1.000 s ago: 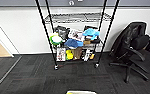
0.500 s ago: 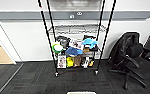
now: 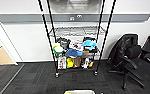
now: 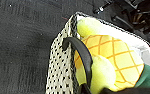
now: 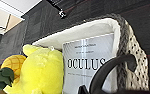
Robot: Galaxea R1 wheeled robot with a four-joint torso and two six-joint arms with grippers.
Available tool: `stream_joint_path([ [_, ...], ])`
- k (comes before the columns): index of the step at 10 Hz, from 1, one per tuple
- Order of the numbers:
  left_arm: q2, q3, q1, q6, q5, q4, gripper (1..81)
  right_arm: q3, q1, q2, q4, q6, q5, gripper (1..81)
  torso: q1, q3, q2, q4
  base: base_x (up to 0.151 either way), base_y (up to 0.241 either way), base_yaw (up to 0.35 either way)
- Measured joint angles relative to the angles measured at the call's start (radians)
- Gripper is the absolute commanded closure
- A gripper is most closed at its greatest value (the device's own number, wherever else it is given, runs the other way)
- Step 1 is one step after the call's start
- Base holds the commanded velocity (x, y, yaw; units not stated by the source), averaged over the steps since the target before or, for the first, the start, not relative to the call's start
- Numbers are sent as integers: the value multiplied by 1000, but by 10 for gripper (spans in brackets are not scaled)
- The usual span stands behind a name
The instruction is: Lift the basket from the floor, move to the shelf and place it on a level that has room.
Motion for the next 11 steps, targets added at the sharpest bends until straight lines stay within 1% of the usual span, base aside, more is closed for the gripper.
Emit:
stream_joint_path([
  [3,-40,21,0,1,5,-23,811,1,-26,-17,2,7,-3,811,-61,3,96,0,0,0,0],
  [4,-51,23,2,1,6,-26,811,7,-32,-24,3,9,-3,811,-77,16,120,0,0,0,0],
  [7,-49,41,14,1,7,-30,811,21,-50,-61,7,11,3,811,-135,102,207,0,0,0,0],
  [9,-49,42,19,1,7,-33,811,22,-72,-69,8,11,10,811,-169,118,260,0,0,0,0],
  [11,-49,37,21,1,8,-33,811,22,-79,-69,10,11,8,811,-212,120,327,0,0,0,0],
])
